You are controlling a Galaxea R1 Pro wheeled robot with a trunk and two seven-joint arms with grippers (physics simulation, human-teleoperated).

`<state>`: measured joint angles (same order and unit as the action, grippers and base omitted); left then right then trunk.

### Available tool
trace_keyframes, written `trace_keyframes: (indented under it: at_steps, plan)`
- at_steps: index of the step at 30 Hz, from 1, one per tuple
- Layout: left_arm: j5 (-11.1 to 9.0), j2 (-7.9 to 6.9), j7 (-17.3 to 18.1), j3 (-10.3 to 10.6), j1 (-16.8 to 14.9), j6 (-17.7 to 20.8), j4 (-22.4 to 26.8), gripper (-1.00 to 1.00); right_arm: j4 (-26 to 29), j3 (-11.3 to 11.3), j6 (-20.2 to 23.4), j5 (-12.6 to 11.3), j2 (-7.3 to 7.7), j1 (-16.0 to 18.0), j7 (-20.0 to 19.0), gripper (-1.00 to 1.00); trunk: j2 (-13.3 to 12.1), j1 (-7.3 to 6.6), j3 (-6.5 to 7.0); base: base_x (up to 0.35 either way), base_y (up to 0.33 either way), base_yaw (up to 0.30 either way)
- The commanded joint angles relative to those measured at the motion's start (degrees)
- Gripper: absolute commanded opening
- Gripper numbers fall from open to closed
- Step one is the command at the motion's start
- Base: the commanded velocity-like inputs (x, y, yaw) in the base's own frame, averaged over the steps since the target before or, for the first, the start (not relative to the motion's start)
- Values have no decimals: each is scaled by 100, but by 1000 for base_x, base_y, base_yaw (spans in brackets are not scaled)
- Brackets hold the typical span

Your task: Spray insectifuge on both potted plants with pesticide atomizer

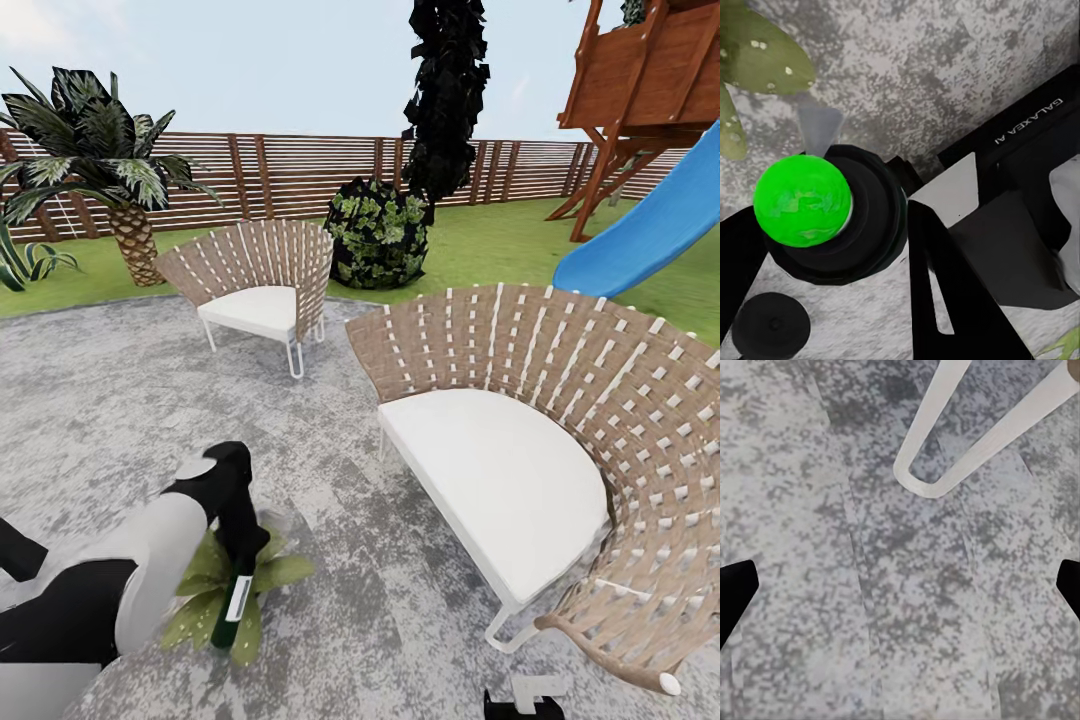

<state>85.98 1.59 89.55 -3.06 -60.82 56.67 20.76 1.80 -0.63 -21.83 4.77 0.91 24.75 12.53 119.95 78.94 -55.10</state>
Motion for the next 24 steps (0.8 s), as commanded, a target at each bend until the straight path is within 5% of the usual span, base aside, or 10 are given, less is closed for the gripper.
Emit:
trace_keyframes:
  at_steps: [1, 15, 20, 24]
  plan:
    - [59, 18, 45, -38, 70, 74, 169, -100, -6, -6, -5, 51, -2, 3, 39, 100, 2, -1, -5, 0, 0, 0]
    - [3, 68, 45, -147, 625, 134, 574, -100, -4, -5, -5, 51, -3, 3, 30, 100, 2, -1, -5, 0, 0, 0]
    - [-5, 74, 45, -718, 823, 134, 901, -100, 1, 0, -5, 44, -3, 3, 30, 100, 2, -1, -5, 0, 0, 0]
    - [-11, 219, 45, -941, 869, 134, 1009, -100, 4, 1, -5, 42, 2, 3, 34, 100, 2, -1, -5, 0, 0, 0]
